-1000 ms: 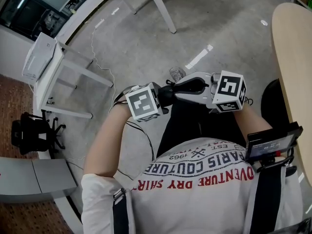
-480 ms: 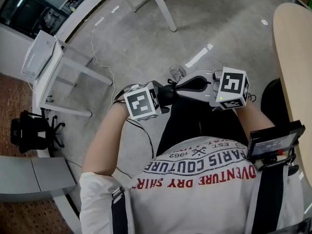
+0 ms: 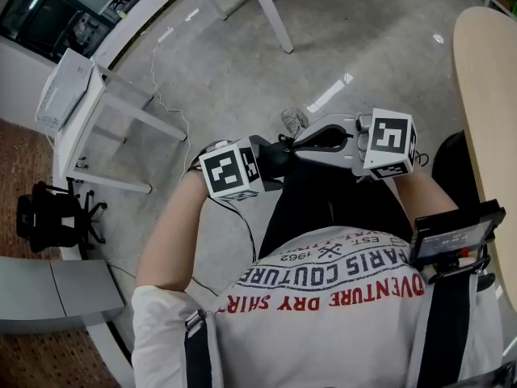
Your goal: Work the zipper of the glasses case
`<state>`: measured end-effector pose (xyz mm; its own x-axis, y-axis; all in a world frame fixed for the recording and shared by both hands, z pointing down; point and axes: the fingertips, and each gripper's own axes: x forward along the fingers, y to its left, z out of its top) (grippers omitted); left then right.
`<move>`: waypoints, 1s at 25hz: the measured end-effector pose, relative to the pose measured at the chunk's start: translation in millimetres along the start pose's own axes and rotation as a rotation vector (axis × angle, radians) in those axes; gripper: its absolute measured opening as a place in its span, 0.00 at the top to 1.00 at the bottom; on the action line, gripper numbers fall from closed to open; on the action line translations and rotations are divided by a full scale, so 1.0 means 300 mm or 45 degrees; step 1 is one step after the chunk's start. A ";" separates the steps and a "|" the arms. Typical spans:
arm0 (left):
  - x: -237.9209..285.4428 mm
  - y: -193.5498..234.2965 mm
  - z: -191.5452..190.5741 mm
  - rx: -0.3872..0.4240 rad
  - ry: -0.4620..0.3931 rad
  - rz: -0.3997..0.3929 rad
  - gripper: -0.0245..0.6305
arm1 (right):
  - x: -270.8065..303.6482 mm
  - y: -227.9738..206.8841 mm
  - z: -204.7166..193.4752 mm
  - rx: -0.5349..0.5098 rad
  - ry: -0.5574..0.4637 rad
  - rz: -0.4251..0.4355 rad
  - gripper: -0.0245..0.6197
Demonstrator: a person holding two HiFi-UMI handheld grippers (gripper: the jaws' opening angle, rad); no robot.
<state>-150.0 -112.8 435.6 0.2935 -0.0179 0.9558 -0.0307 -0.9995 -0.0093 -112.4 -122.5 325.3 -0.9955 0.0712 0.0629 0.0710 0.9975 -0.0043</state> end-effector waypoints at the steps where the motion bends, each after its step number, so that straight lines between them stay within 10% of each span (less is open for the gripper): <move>1: -0.003 -0.006 0.005 -0.013 -0.024 -0.015 0.59 | -0.002 0.001 0.004 -0.001 -0.002 0.002 0.93; 25: -0.130 -0.070 0.164 -0.286 -0.727 -0.350 0.59 | -0.053 -0.005 0.050 0.067 -0.103 0.043 0.93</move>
<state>-113.8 -92.5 384.0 0.7767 0.1631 0.6084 -0.0627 -0.9411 0.3323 -97.7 -125.1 309.3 -0.9946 0.1024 -0.0192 0.1033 0.9930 -0.0575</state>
